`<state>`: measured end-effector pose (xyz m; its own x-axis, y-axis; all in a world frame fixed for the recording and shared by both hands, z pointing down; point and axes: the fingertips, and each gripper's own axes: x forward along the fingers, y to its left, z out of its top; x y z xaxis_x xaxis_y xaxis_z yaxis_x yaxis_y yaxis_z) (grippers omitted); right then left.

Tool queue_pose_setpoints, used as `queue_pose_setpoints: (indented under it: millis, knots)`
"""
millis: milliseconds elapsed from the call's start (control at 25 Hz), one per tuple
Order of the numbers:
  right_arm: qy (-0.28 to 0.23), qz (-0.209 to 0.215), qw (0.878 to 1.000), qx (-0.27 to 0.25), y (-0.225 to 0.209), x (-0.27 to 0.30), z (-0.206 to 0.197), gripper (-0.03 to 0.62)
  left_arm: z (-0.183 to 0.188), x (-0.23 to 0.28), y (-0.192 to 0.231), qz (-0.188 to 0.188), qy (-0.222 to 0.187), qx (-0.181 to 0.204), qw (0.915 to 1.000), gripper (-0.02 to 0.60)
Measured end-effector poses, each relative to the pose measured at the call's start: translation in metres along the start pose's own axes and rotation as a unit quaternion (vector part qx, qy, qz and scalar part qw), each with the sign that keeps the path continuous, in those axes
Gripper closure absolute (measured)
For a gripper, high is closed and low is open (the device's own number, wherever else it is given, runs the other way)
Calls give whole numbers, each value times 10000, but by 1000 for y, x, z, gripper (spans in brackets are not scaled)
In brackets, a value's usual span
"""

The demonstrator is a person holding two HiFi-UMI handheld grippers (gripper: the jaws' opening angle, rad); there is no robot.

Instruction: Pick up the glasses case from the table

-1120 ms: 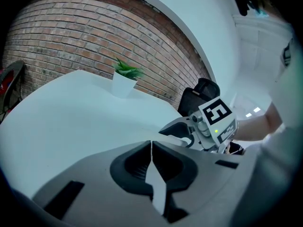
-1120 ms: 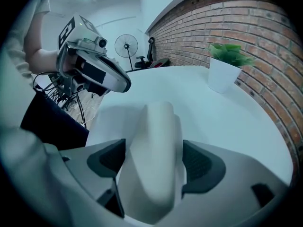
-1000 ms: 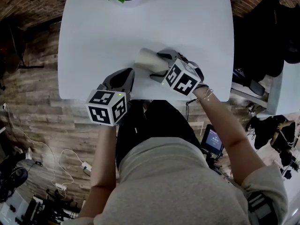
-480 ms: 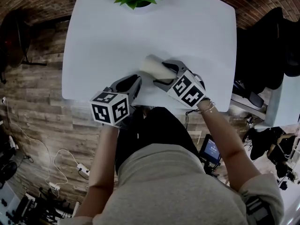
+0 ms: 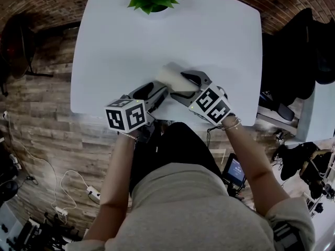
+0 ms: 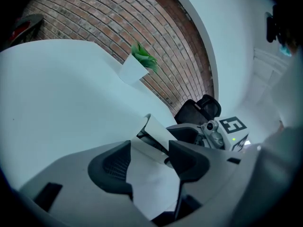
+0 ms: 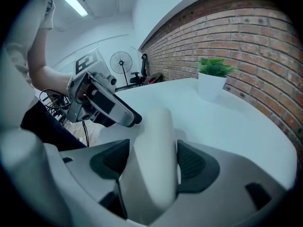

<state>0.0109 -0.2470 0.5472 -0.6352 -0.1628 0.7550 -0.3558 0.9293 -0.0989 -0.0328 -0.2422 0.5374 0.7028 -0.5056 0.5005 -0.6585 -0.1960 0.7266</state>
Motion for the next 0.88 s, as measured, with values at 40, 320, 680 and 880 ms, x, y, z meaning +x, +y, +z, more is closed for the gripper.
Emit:
queue_pose_setpoints:
  millis: [40,320,680,880]
  knots:
    - [61,-41,10000,-48,-1,2,-2,281,1,0,0,15,6,35,10000,351]
    - [458,-216,9985,-209,-5,16,-15,276,0,-3,-3,20,34,204,9998,351]
    - [346,-286,9990,78,-10,23,-1,272,2,-4,-2,6,128,338,9993,351]
    - [474,-423,9980,-27,-10,34,3,280,5,-6,0,2,120,332,9994,351]
